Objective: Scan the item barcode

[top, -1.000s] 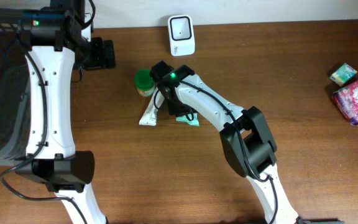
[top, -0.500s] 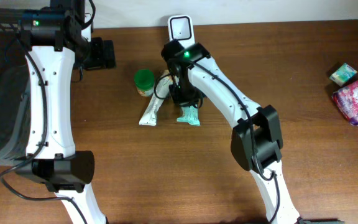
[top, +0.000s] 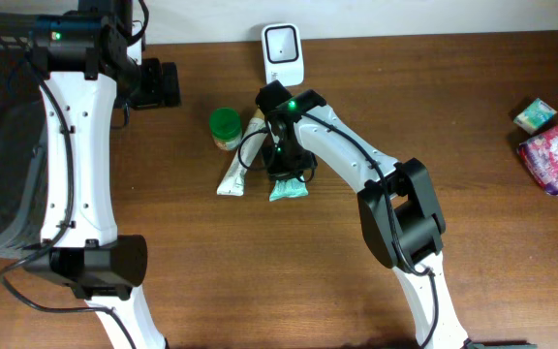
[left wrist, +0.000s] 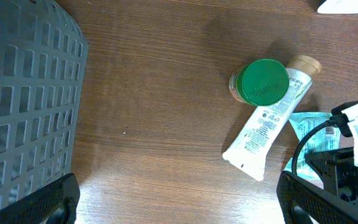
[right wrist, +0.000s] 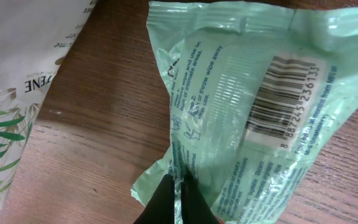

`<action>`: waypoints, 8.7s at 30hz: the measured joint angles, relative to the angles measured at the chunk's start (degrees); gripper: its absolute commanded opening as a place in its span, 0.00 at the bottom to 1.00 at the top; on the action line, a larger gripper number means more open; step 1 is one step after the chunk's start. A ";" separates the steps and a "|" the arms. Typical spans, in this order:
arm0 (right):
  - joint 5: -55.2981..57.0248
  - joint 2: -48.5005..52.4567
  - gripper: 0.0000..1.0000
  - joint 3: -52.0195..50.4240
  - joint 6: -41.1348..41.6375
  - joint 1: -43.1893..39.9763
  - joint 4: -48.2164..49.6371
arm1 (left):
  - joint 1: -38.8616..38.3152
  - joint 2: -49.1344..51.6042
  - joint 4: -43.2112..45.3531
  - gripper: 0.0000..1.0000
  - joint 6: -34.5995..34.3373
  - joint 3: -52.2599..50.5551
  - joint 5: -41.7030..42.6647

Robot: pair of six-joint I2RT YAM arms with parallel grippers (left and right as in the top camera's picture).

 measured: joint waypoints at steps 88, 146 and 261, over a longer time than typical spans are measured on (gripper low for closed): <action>-23.76 0.85 0.04 4.00 -17.31 -8.13 -9.92 | 0.00 0.02 -0.02 0.99 0.00 -0.04 0.00; -41.94 0.87 0.04 -13.79 -16.41 -22.36 15.87 | 0.00 0.02 0.00 0.99 0.00 -0.04 0.00; 43.69 -10.73 0.04 -2.67 1.86 -6.19 -2.49 | 0.00 0.02 0.00 0.99 0.00 -0.04 0.00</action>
